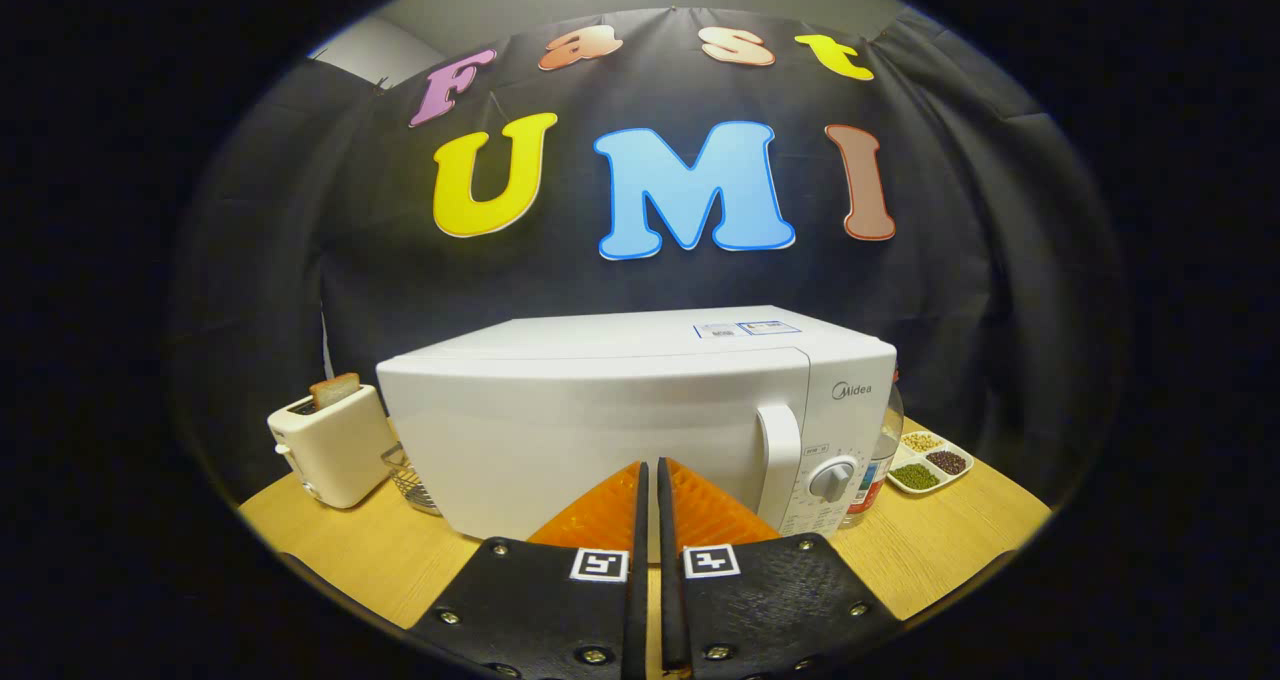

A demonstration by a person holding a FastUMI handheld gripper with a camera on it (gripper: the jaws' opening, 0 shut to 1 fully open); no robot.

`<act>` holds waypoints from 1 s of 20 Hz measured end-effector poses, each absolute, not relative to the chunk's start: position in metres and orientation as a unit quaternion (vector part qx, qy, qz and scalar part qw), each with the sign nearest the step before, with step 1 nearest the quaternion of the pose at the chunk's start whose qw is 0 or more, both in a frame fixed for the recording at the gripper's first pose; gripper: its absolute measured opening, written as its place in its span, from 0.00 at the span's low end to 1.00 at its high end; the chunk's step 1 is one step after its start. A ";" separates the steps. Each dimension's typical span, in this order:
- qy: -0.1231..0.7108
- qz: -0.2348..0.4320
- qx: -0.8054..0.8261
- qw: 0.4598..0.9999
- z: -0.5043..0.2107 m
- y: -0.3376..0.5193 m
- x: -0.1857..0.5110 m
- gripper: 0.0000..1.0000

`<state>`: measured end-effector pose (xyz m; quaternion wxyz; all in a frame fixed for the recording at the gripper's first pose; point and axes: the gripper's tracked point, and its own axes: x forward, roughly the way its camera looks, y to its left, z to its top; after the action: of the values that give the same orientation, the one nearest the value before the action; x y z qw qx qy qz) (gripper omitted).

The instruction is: Open the microwave, put the food inside, and close the microwave door.

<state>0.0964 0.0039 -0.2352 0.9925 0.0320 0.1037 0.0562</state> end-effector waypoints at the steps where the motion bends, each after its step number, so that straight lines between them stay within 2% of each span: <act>1: 0.097 0.065 0.029 0.993 -0.223 0.009 0.087 0.06; 7: 0.081 0.091 0.031 0.992 -0.161 0.025 0.044 0.06; 20: -0.005 0.073 0.009 0.997 0.000 0.032 0.002 0.06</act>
<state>0.0024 0.0321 0.0002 0.9973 0.0094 -0.0049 0.0732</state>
